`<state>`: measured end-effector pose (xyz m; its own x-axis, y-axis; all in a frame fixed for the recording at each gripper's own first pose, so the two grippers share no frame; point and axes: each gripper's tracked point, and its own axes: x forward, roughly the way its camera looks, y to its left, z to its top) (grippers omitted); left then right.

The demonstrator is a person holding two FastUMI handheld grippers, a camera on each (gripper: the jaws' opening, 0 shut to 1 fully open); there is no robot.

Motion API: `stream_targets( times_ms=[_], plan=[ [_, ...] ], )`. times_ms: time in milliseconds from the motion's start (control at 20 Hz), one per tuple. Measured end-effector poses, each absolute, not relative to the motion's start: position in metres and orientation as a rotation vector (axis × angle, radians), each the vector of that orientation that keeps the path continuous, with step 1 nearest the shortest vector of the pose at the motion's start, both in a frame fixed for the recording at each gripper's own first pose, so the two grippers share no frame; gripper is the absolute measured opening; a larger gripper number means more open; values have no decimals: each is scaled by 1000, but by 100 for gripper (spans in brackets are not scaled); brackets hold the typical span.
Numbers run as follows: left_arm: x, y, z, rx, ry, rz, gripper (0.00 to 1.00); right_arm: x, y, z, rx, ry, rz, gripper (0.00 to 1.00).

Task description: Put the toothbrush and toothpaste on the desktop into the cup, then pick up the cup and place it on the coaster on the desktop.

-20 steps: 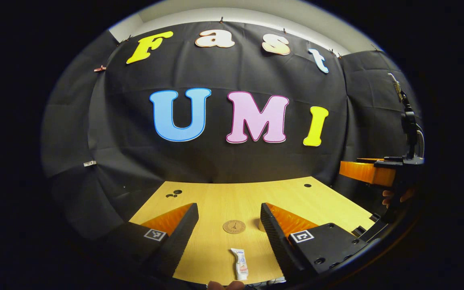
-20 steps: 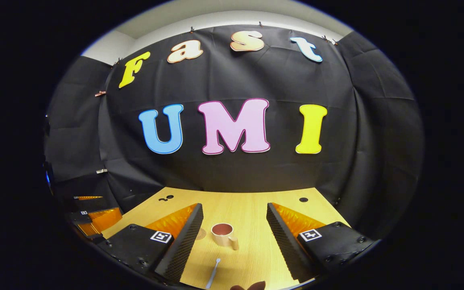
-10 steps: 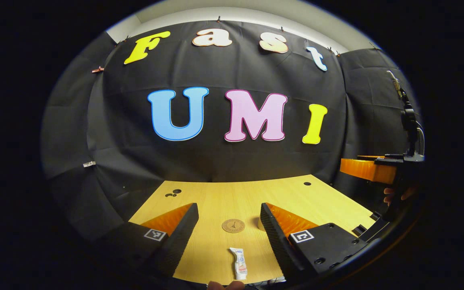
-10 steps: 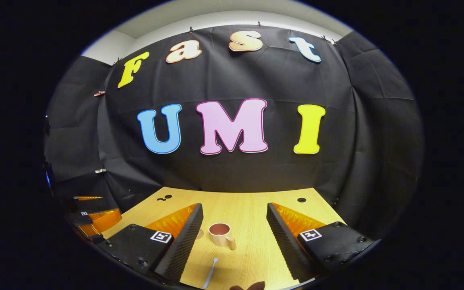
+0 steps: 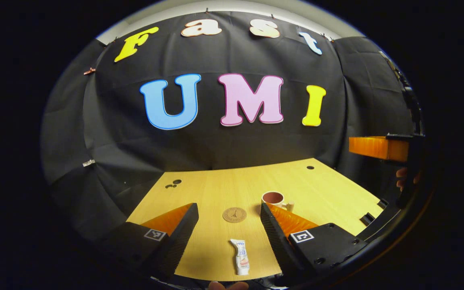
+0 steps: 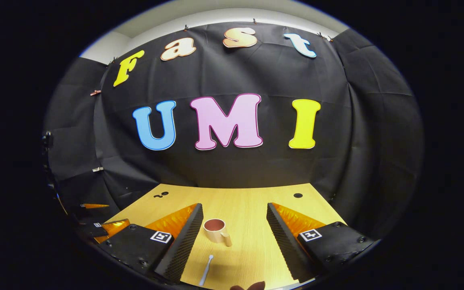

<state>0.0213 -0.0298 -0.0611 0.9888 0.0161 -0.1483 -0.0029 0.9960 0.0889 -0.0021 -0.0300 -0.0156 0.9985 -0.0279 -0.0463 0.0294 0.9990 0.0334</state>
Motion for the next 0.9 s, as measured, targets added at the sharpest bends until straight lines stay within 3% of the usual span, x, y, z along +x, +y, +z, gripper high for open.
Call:
stream_targets(
  times_ms=[500,900],
  plan=[
    [64,-43,-192,10,452,58,98,1,-67,-36,26,114,-44,98],
    [97,-32,-269,96,618,133,85,25,-99,-57,17,184,-9,98]
  ],
)
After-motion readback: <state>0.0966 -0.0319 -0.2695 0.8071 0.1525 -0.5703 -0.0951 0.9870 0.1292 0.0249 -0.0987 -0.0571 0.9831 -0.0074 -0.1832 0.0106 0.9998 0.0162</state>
